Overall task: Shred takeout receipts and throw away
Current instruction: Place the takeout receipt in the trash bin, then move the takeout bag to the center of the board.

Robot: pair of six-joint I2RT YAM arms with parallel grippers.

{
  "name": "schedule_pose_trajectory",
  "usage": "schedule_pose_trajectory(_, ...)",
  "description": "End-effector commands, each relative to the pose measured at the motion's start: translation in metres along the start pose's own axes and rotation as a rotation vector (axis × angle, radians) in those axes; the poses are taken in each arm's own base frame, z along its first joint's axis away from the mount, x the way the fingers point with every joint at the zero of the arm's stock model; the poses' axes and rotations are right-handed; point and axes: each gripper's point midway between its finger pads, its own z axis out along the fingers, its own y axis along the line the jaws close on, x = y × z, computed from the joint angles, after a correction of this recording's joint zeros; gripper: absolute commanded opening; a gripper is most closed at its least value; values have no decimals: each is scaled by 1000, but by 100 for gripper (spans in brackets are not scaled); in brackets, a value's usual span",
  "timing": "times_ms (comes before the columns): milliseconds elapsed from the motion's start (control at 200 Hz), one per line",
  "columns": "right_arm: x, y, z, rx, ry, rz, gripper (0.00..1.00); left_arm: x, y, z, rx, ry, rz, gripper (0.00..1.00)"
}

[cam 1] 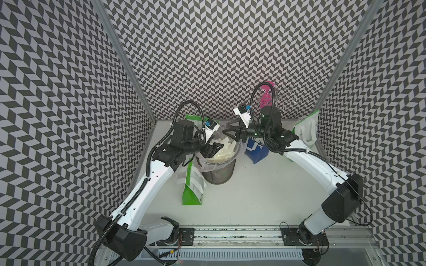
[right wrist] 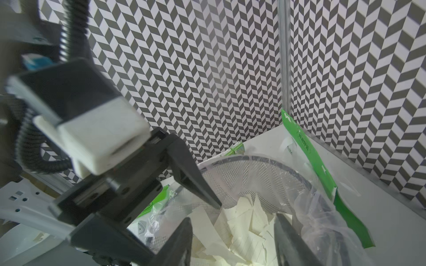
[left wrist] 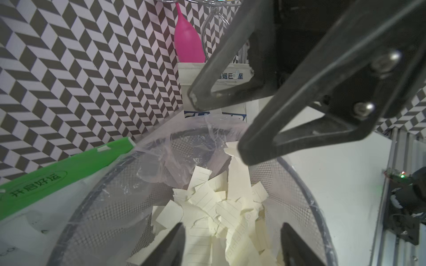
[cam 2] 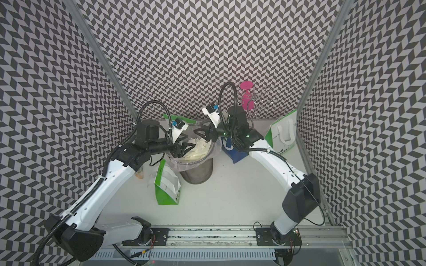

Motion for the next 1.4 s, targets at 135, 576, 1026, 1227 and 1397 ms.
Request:
schedule_pose_trajectory(135, -38, -27, -58, 226, -3, -63, 72, -46, 13, -25, -60, -105, 6, 87)
schedule_pose_trajectory(576, -11, -129, -254, 989, -21, 212, 95, -114, -63, -2, 160, -332, -110, 85)
schedule_pose_trajectory(1026, 40, -209, -320, 1298, -176, 667, 91, -124, -119, 43, 291, -323, -135, 85)
schedule_pose_trajectory(1227, 65, -242, -316, 1356, -132, 737, 85, -117, -115, 47, 264, -300, -115, 86)
schedule_pose_trajectory(1397, 78, -265, -313, 1389, -109, 752, 74, -112, -111, 49, 248, -289, -104, 86)
